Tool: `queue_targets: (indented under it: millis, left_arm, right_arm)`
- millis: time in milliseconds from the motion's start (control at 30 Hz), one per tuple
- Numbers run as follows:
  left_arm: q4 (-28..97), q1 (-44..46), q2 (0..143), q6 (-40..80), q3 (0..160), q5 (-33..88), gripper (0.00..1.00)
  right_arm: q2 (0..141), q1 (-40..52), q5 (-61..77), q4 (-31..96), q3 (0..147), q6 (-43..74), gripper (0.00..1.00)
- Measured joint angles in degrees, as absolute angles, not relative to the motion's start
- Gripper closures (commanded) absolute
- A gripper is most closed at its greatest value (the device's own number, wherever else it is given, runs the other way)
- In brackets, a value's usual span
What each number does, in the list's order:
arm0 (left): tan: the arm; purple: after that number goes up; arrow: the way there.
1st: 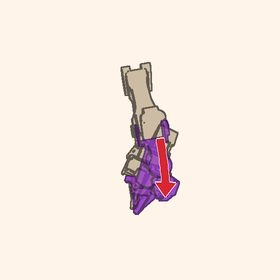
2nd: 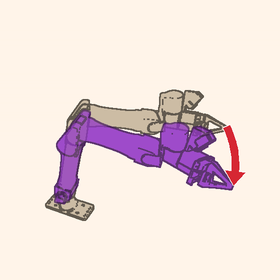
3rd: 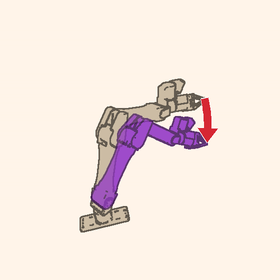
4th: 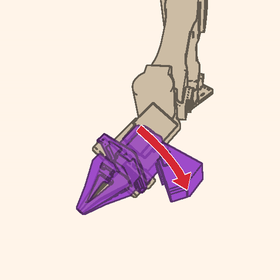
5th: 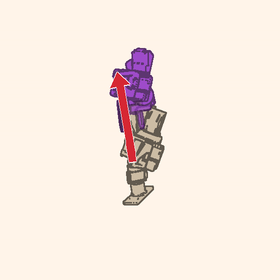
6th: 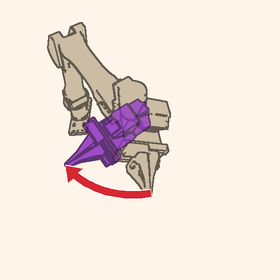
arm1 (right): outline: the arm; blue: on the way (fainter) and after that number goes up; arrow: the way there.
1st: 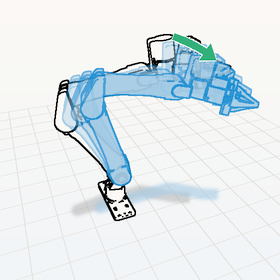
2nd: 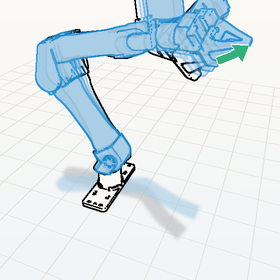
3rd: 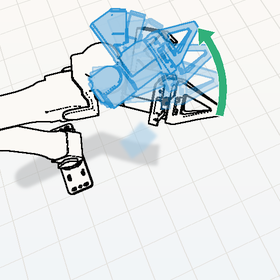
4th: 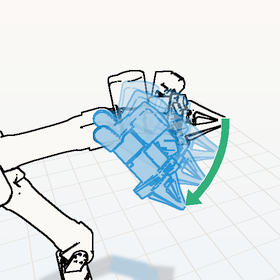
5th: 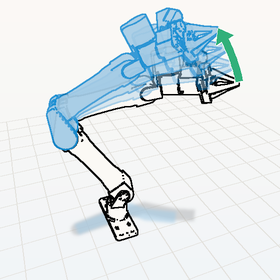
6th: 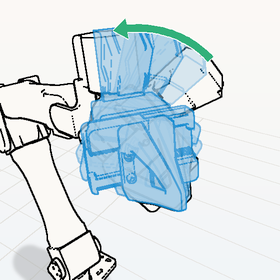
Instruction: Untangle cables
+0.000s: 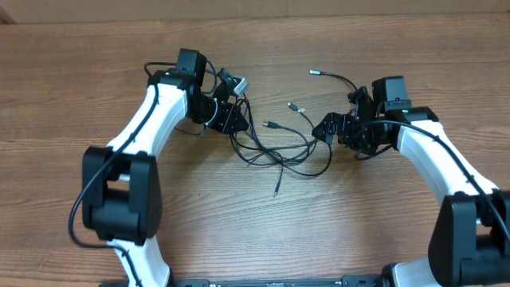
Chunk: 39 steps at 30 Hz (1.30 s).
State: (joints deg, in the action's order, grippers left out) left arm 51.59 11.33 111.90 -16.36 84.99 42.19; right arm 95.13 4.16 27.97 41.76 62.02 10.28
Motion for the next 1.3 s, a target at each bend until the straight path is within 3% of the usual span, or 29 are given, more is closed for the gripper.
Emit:
queue_targets:
  millis: [400,733,1033,1300]
  left_arm:
    - [51.81,20.05,87.68,-11.68,85.01,41.98,0.96]
    - [55.44,20.12,83.29,-1.89,85.01,41.60,0.96]
    - [55.07,20.12,83.29,11.29,85.01,42.24,0.96]
    - [50.72,20.12,83.29,14.85,85.01,53.56,0.96]
  right_arm:
    - [94.98,6.50,46.22,43.29,62.15,2.94,0.00]
    - [94.98,7.20,65.52,37.93,62.15,2.28,0.00]
    - [94.98,13.98,66.98,37.32,62.15,2.20,0.00]
    - [94.98,20.23,57.91,32.58,62.15,9.28,0.00]
